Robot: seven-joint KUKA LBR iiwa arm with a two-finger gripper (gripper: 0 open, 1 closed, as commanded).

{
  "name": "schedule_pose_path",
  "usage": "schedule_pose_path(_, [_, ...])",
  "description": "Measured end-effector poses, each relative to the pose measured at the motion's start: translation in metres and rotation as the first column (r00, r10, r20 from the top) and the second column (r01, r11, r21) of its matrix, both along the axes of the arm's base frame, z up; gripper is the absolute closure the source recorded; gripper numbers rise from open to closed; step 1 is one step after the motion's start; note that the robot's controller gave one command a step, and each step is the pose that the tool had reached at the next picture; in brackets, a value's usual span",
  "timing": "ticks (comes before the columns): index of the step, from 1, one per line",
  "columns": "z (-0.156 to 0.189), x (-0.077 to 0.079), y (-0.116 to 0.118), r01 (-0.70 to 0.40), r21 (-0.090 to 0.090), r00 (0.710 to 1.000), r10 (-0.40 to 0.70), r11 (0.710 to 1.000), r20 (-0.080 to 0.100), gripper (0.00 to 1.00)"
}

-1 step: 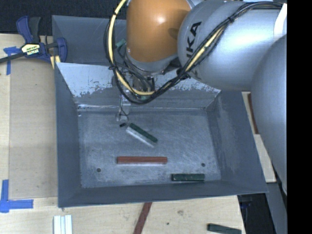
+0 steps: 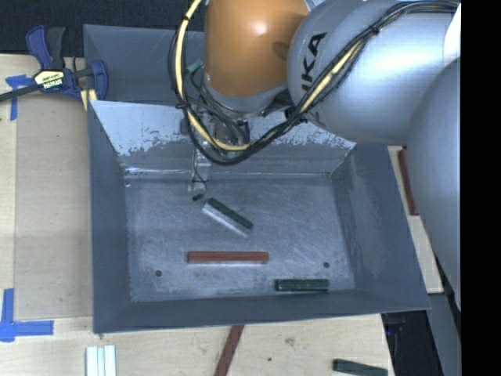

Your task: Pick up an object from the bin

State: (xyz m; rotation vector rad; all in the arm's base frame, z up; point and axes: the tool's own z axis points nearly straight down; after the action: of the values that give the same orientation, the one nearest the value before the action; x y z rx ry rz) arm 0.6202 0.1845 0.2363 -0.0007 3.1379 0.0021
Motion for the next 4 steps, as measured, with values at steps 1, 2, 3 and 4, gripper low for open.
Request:
schedule_pose_path(1, [-0.038, -0.003, -0.022, -0.08, 0.001, 0.997, 0.08, 0.997, 0.005, 0.0])
schedule_pose_path(2, [-0.105, -0.022, -0.065, -0.118, -0.001, 0.993, 0.118, 0.993, 0.002, 0.0])
schedule_pose_path(3, [-0.142, -0.032, -0.07, -0.288, -0.003, 0.958, 0.288, 0.958, -0.004, 0.0])
schedule_pose_path(4, [-0.164, -0.009, -0.162, -0.24, -0.003, 0.971, 0.24, 0.971, 0.004, 1.0])
